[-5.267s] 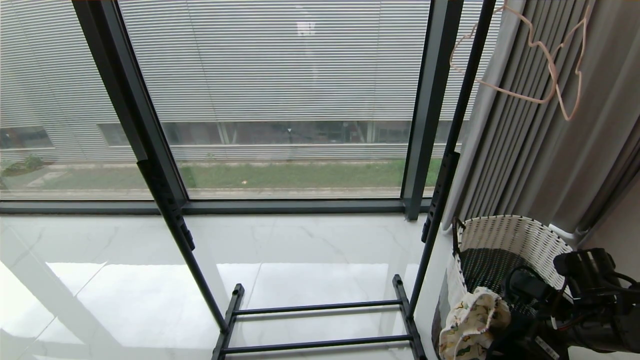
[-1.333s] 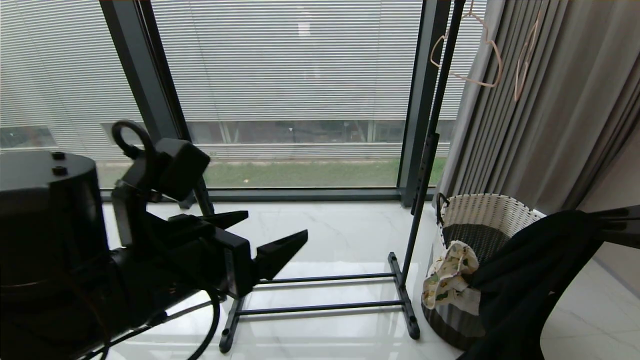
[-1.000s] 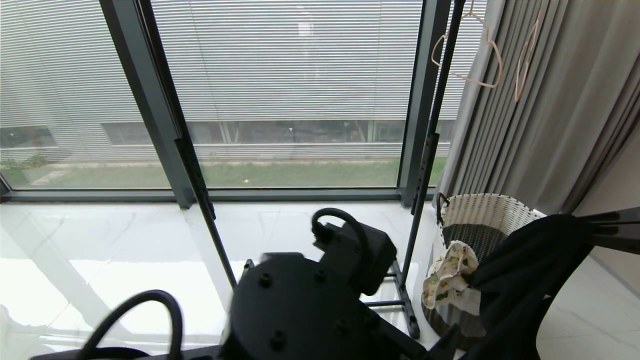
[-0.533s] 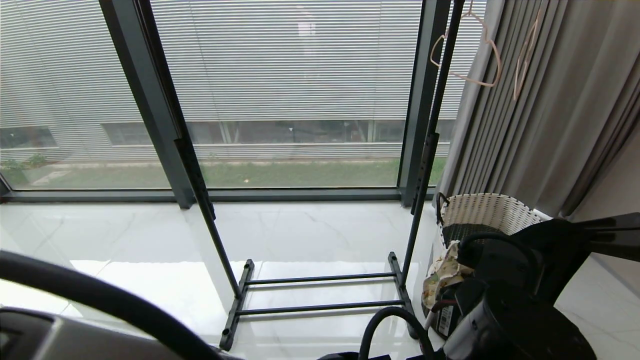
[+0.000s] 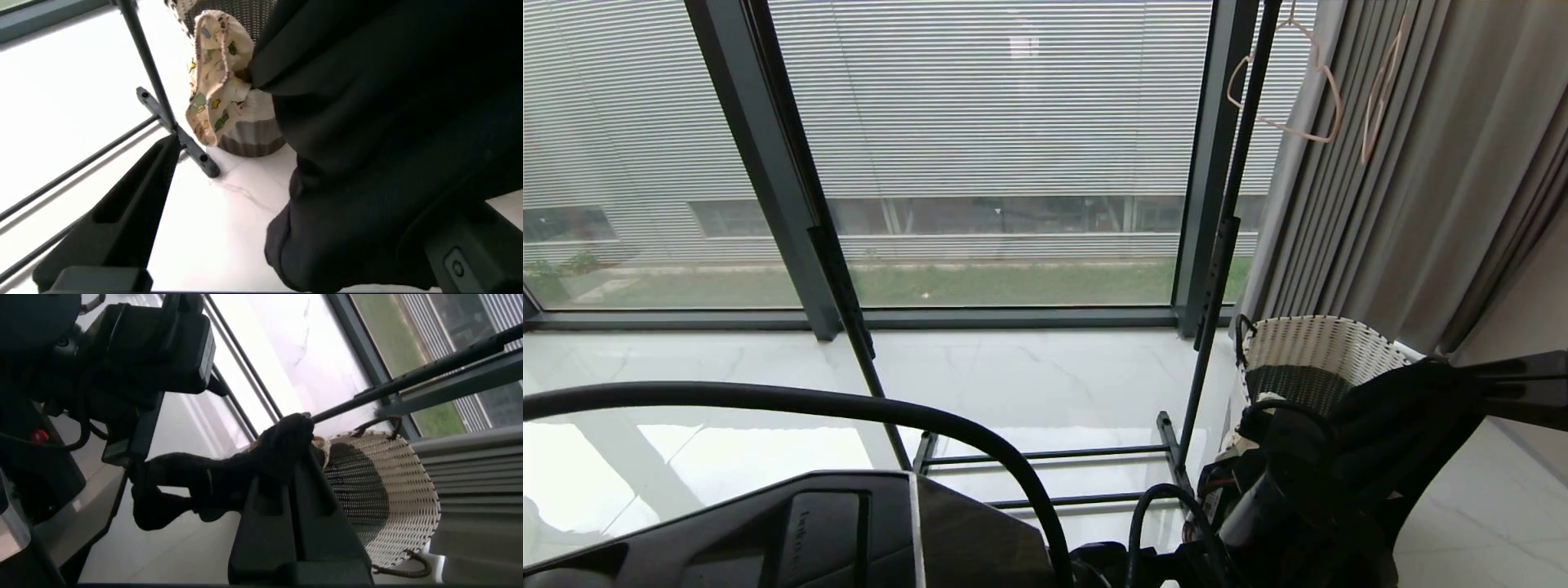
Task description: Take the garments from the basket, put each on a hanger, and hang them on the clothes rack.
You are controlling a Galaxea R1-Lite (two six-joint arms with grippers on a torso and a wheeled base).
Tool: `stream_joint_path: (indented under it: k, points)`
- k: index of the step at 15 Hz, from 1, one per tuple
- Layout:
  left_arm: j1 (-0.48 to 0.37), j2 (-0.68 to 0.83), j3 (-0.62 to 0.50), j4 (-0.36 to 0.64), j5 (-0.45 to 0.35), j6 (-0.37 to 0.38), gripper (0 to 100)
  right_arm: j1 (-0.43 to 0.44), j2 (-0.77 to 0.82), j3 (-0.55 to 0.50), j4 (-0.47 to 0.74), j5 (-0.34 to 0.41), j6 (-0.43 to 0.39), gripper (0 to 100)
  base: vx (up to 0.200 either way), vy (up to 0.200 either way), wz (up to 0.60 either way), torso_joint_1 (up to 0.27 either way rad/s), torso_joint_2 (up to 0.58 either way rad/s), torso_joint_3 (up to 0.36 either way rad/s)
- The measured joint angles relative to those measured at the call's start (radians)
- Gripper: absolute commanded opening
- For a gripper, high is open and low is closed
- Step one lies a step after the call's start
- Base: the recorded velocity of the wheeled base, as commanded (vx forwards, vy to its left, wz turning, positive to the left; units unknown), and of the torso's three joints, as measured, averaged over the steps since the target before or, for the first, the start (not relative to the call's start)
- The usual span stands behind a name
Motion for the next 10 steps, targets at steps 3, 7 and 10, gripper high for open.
stream_joint_path:
  k: [3, 7, 10]
  points:
    - [0.024, 0.021, 0.002, 0.0, 0.002, 0.024, 100, 0.001, 0.0, 0.0, 0.0, 0.0, 0.0, 0, 0.0, 0.0, 0.0, 0.0, 0.0, 0.0]
    - [0.033, 0.026, 0.004, -0.002, 0.002, 0.023, 0, 0.001, 0.001, 0.0, 0.0, -0.002, 0.0, 0, 0.0, 0.0, 0.0, 0.0, 0.0, 0.0]
    - [0.034, 0.025, 0.021, -0.004, 0.058, 0.021, 0, -0.003, 0.007, 0.006, -0.001, -0.004, 0.006, 0, 0.0, 0.0, 0.0, 0.0, 0.0, 0.0]
